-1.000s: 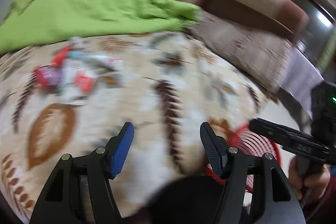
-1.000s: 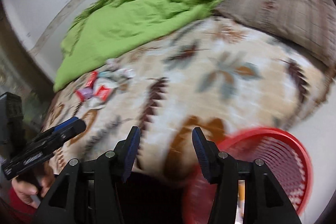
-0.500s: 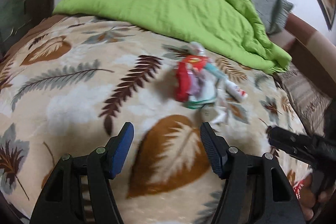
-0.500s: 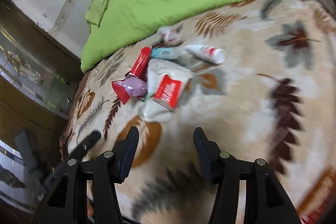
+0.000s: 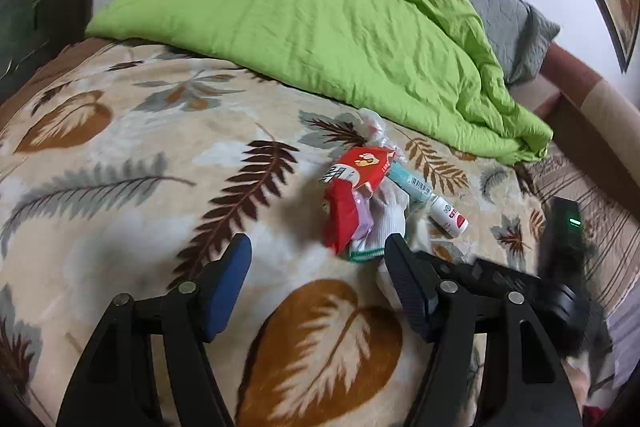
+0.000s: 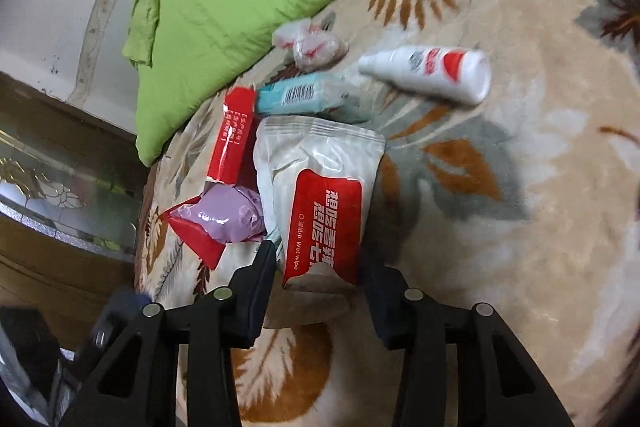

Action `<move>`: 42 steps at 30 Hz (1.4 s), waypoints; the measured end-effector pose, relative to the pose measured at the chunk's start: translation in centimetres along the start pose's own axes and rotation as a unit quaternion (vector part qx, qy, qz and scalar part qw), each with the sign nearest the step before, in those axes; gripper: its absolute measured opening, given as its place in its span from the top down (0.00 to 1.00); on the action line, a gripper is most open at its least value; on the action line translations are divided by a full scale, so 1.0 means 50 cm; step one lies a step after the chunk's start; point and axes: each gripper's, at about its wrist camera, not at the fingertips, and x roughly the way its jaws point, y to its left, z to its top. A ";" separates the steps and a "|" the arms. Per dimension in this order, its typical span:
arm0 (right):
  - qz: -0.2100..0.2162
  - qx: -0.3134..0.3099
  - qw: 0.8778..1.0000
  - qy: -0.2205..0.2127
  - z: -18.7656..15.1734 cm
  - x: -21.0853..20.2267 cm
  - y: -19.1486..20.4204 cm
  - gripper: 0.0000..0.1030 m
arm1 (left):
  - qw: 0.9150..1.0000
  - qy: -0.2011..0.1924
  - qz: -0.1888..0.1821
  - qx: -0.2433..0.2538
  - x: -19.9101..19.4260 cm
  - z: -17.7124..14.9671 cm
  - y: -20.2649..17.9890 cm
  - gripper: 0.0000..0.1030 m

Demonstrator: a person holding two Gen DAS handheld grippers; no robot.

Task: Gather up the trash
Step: 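Grasp the white wet-wipe pack with the right tool while the left tool grasps the red wrapper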

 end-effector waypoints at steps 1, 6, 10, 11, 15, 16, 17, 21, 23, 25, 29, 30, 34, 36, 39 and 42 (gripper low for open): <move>-0.007 -0.006 1.000 -0.009 -0.004 -0.014 -0.002 0.58 | 1.000 0.007 0.000 0.003 0.016 0.004 -0.007 0.34; -0.025 -0.014 0.999 -0.046 -0.033 -0.095 -0.024 0.58 | 0.999 0.033 0.002 0.007 0.092 0.020 -0.032 0.34; -0.020 -0.016 0.998 -0.056 -0.056 -0.128 -0.034 0.58 | 0.999 0.048 0.016 0.016 0.153 0.025 -0.049 0.45; -0.018 -0.021 0.998 -0.056 -0.062 -0.132 -0.032 0.58 | 0.998 0.055 0.016 0.017 0.167 0.026 -0.048 0.57; -0.019 -0.045 0.997 -0.062 -0.073 -0.140 -0.016 0.58 | 0.998 0.061 -0.006 0.014 0.184 0.024 -0.046 0.78; -0.018 -0.051 0.996 -0.065 -0.074 -0.142 -0.011 0.58 | 0.998 0.059 -0.008 0.023 0.178 0.021 -0.051 0.79; -0.019 -0.057 0.996 -0.069 -0.074 -0.145 -0.007 0.58 | 0.998 0.055 -0.005 0.032 0.169 0.017 -0.056 0.80; -0.023 -0.080 0.994 -0.075 -0.091 -0.152 0.010 0.58 | 0.997 0.059 -0.023 0.042 0.115 -0.007 -0.056 0.81; -0.027 -0.094 0.992 -0.076 -0.104 -0.156 0.020 0.58 | 0.997 0.061 -0.032 0.042 0.083 -0.018 -0.049 0.81; -0.030 -0.113 0.990 -0.079 -0.121 -0.162 0.031 0.58 | 0.997 0.051 -0.030 0.051 0.045 -0.032 -0.046 0.81; -0.036 -0.157 0.983 -0.092 -0.158 -0.181 0.058 0.58 | 0.996 0.035 -0.020 0.076 -0.034 -0.084 -0.048 0.81; -0.041 -0.173 0.979 -0.102 -0.168 -0.189 0.067 0.58 | 0.996 0.030 -0.014 0.079 -0.047 -0.094 -0.049 0.81; -0.052 -0.210 0.969 -0.117 -0.199 -0.200 0.093 0.58 | 0.995 -0.007 0.022 0.096 -0.111 -0.151 -0.053 0.81; -0.053 -0.221 0.966 -0.119 -0.210 -0.201 0.102 0.58 | 0.994 -0.019 0.034 0.098 -0.121 -0.166 -0.053 0.81; -0.058 -0.240 0.962 -0.120 -0.221 -0.197 0.115 0.58 | 0.993 -0.032 0.052 0.098 -0.120 -0.169 -0.050 0.81; -0.062 -0.245 0.960 -0.122 -0.225 -0.194 0.118 0.58 | 0.993 -0.038 0.061 0.093 -0.120 -0.169 -0.043 0.81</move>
